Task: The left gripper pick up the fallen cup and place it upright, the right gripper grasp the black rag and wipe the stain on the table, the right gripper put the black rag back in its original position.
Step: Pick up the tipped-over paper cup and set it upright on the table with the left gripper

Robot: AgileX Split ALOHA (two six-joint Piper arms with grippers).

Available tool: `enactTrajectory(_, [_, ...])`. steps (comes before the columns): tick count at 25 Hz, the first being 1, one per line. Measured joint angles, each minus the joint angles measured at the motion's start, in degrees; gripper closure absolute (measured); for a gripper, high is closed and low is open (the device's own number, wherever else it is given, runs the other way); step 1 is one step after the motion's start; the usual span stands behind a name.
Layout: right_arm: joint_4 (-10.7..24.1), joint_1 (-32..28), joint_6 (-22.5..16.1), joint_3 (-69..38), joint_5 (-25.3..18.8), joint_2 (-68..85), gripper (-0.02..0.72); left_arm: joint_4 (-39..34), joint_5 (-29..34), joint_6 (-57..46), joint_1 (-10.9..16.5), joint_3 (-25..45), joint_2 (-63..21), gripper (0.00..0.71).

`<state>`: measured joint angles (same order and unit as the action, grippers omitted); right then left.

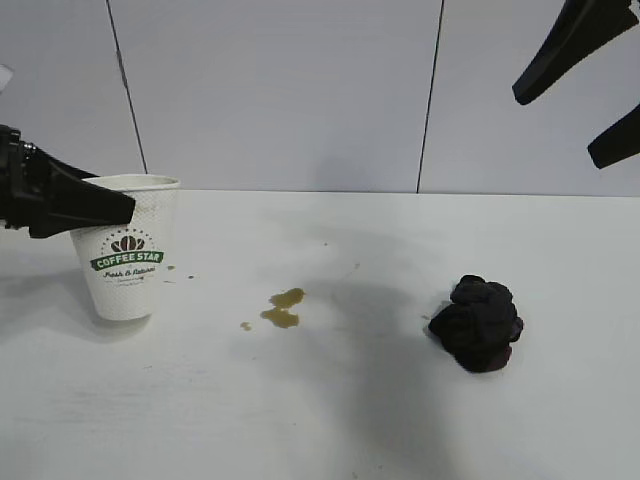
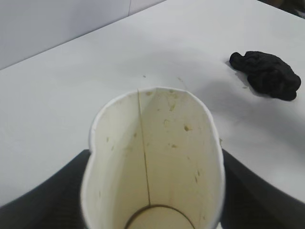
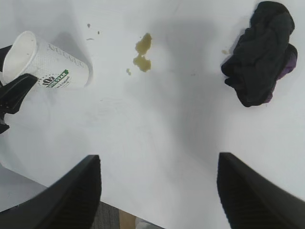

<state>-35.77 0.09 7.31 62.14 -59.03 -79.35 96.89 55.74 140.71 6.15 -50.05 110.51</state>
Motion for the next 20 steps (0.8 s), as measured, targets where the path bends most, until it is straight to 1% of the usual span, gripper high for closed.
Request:
enactTrajectory(4, [0.02,0.0,0.0,0.0,0.3,0.0,0.228,-0.02,1.21,10.17,0.0,0.0,0.05,0.233])
enactTrajectory(6, [0.19,0.0,0.0,0.0,0.53,0.0,0.228,-0.02,1.93,13.14,0.0,0.0,0.05,0.233])
enactTrajectory(10, [0.25,0.0,0.0,0.0,0.83,0.0,0.228,-0.02,2.96,13.87,0.0,0.0,0.05,0.228])
enactTrajectory(15, [0.25,0.0,0.0,0.0,1.35,0.0,0.228,0.02,2.96,13.2,-0.5,0.0,0.05,0.128])
enactTrajectory(17, [0.27,0.0,0.0,0.0,1.44,0.0,0.228,0.04,2.96,13.01,-1.13,-0.05,0.05,0.108])
enactTrajectory(20, [0.27,0.0,0.0,0.0,1.49,0.0,0.228,0.04,2.87,13.01,-1.82,-0.05,0.05,0.099])
